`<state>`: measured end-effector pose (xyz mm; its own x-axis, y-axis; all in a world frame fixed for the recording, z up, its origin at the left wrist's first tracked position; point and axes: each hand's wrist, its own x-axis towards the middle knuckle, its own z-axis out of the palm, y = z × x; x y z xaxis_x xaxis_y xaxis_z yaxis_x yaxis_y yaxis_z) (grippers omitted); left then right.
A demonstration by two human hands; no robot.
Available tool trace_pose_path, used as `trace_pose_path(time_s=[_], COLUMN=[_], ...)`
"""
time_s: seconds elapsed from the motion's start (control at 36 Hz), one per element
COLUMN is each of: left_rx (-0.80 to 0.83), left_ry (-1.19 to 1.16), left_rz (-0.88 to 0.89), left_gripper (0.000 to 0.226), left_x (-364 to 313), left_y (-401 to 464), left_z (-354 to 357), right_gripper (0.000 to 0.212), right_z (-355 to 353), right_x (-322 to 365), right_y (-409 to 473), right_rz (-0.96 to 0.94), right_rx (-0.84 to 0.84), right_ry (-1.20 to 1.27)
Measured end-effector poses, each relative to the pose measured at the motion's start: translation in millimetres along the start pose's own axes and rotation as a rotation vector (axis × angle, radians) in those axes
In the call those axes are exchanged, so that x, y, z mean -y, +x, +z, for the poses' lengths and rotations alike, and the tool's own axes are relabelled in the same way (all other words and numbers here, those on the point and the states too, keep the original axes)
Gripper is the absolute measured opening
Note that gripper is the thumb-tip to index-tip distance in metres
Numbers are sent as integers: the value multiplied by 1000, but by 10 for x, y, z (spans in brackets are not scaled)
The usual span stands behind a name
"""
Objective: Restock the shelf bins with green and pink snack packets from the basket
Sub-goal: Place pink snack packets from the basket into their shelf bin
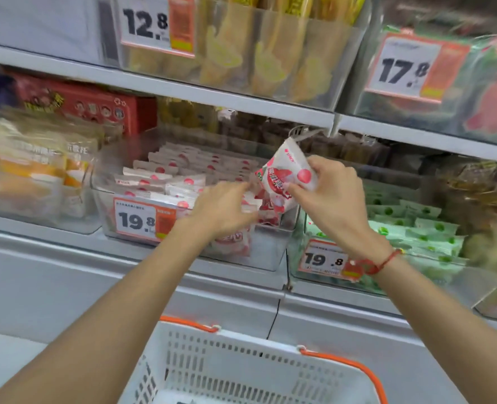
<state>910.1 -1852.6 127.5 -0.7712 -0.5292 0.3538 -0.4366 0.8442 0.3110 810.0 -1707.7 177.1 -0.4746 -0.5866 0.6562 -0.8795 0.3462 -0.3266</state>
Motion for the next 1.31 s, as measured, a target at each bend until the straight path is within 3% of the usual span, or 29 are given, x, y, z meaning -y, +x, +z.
trace_pose_path(time_s=[0.08,0.19,0.31,0.5,0.58,0.75,0.86,0.89,0.92,0.97,1.06,1.25,1.31], left_rx=[173,213,195,148,132,98,98,97,93,79,50,-43,-114], left_ry=[157,187,177,187,184,191,195,195,194,181,154,60,-4], left_rz=[-18,-24,-33,-32,-40,-27,-10,-9,-12,-18,-24,-69,-57], left_gripper=[61,53,53,55,55,53,52,52,52,52,55,56,57], left_x=[58,74,77,98,96,84,84,90,98,109,107,89,81], left_y=[110,131,84,61,69,20,10,11,13,18,15,-10,-35], left_z=[69,71,74,106,113,109,102,104,108,121,142,147,127], right_gripper=[21,8,9,37,46,28,14,20,24,9,27,9,29], right_z=[161,353,472,720,762,863,667,612,548,514,637,729,684], right_x=[-13,-1,74,151,162,254,361,345,350,305,228,134,129], right_y=[198,430,675,787,785,686,769,806,809,808,749,668,687], right_rz=[-61,-132,-95,19,40,-120,-60,-29,-12,-41,-72,-113,-131], right_rx=[45,158,383,740,759,659,837,851,827,753,705,721,702], right_ry=[-141,-335,-426,-531,-553,-676,-684,-656,-614,-576,-538,-524,-524])
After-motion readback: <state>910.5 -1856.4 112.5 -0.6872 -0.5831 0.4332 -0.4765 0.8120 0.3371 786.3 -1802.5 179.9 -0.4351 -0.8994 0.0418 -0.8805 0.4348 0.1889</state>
